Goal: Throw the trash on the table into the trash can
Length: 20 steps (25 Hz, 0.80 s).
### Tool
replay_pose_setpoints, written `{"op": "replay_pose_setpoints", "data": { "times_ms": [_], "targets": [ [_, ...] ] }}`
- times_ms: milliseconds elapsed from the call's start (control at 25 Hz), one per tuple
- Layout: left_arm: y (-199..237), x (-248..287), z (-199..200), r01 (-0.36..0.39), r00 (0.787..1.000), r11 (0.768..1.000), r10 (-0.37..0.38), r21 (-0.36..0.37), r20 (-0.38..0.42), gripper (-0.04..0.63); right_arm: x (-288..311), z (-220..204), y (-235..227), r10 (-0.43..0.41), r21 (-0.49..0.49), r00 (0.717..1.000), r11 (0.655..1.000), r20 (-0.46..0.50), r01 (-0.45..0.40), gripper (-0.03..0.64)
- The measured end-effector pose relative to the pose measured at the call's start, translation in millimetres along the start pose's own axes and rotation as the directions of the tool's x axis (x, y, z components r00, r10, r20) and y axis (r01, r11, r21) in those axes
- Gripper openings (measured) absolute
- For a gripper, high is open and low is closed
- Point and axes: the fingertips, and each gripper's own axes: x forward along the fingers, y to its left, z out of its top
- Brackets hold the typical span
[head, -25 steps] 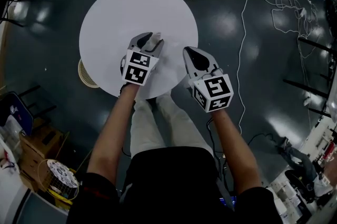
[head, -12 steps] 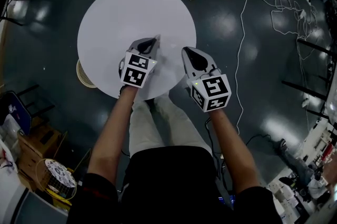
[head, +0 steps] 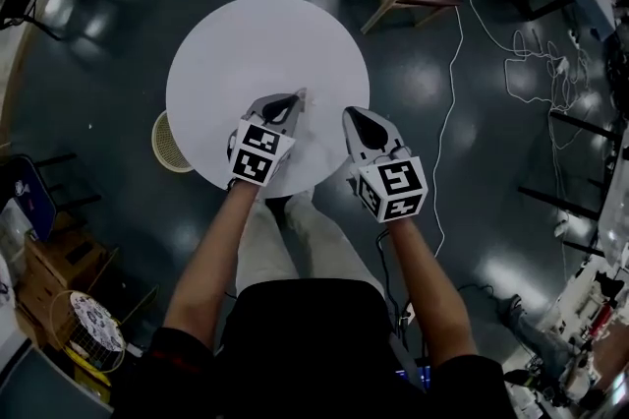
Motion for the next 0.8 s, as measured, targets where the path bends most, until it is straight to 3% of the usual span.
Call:
{"op": "replay_pose_setpoints", "data": {
  "times_ms": [520,800],
  "targets": [
    [5,-72,2,-0.087,0.996,0.995,0.088,-0.043,0.030,0.015,9,32,51,0.113,-0.050,0.993,0.992,0.038,-0.112,0.017],
    [12,-103,-12,-0.142,0.989,0.983,0.146,-0.116,0.027,0.015,21,28,80,0.179,-0.072,0.984,0.982,0.015,-0.177,0.017]
  ]
}}
